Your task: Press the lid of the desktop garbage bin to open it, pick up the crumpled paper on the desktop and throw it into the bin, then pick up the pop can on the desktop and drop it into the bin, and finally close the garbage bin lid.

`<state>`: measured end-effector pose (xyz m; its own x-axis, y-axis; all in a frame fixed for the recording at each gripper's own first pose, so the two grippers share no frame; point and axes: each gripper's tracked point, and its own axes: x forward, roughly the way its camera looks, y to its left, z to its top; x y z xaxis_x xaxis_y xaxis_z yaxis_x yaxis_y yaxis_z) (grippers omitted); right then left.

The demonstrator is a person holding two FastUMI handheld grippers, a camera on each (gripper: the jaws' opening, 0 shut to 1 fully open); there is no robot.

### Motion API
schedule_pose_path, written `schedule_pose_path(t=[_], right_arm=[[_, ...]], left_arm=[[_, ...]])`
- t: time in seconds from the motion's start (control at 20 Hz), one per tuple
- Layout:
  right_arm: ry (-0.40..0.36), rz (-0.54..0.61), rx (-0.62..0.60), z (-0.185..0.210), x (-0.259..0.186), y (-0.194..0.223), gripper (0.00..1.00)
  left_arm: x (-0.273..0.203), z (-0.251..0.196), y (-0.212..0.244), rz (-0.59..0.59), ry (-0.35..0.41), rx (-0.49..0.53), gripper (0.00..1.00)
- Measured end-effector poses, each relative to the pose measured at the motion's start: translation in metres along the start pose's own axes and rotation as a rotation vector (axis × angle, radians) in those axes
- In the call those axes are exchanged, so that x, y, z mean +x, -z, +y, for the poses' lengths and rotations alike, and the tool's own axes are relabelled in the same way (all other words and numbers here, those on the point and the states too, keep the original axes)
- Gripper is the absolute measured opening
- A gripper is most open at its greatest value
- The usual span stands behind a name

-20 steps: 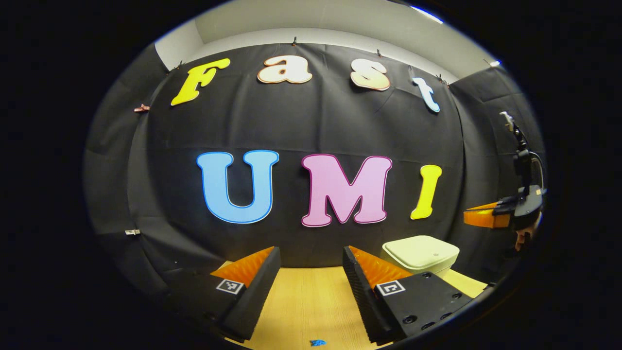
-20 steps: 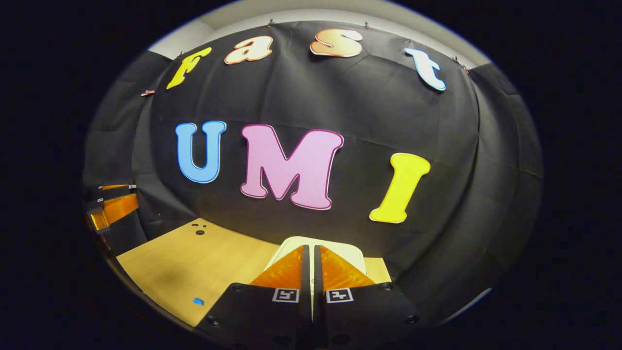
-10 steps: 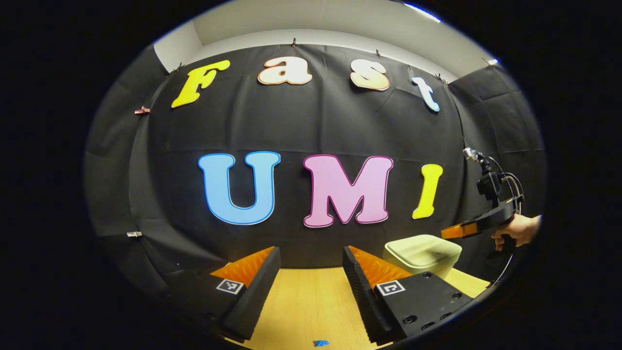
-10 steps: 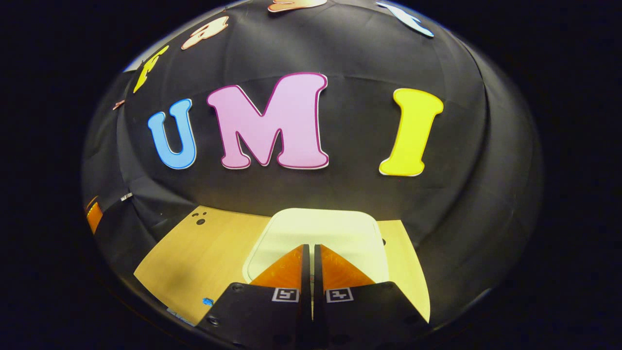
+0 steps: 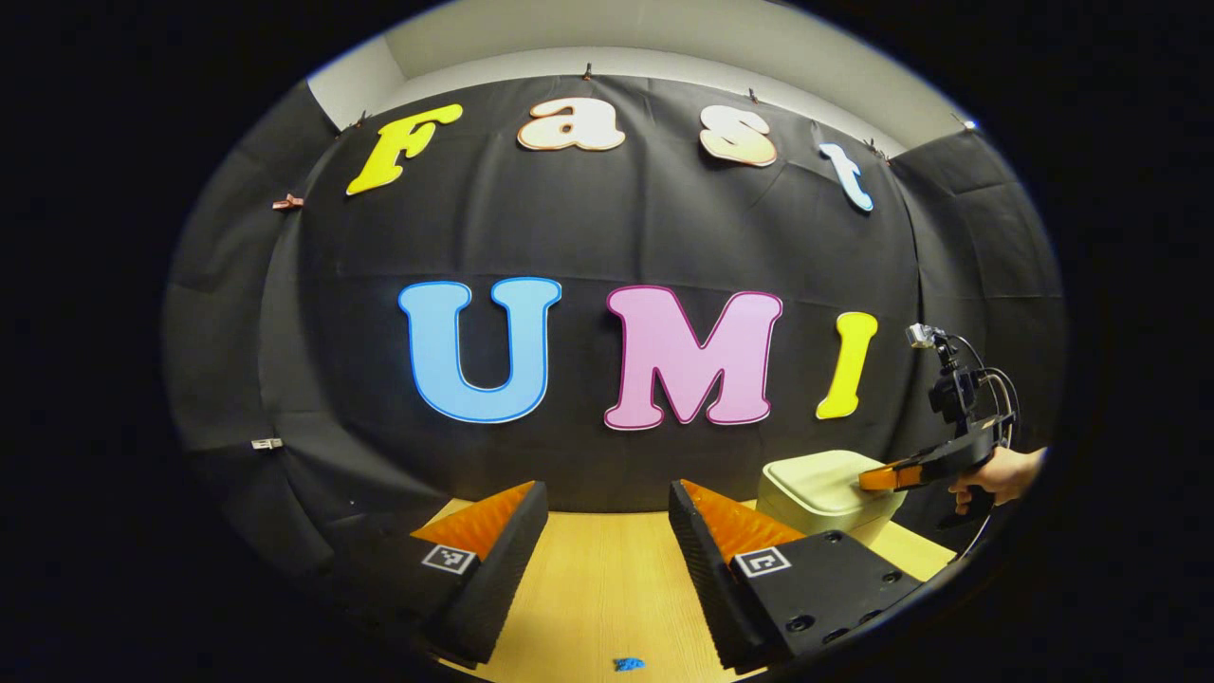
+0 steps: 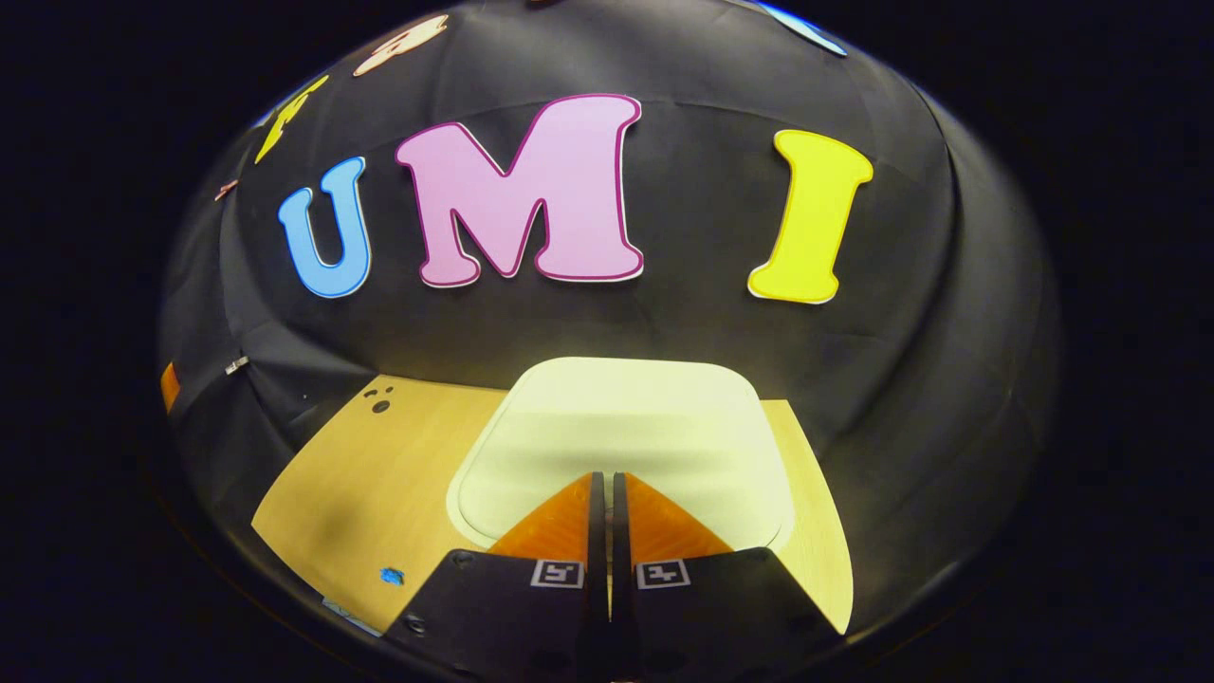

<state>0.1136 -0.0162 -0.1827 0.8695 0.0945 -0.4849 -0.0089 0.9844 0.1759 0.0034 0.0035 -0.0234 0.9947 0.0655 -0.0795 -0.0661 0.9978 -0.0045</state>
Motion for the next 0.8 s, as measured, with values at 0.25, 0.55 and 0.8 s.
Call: schedule_pose_path(t=[0.25, 0.55, 0.8], right_arm=[[0.016, -0.02, 0.008, -0.0006, 0.0026, 0.0033, 0.06], [0.031, -0.027, 0.008, -0.0014, 0.0025, 0.0046, 0.06], [0.007, -0.019, 0.061, 0.0005, -0.0008, -0.003, 0.06]], left_arm=[[0.0027, -0.0034, -0.0003, 0.003, 0.005, -0.011, 0.84], [0.0002, -0.0061, 0.0018, 0.012, 0.003, -0.025, 0.84], [-0.005, -0.0036, 0.0003, 0.005, 0.001, -0.013, 0.84]])
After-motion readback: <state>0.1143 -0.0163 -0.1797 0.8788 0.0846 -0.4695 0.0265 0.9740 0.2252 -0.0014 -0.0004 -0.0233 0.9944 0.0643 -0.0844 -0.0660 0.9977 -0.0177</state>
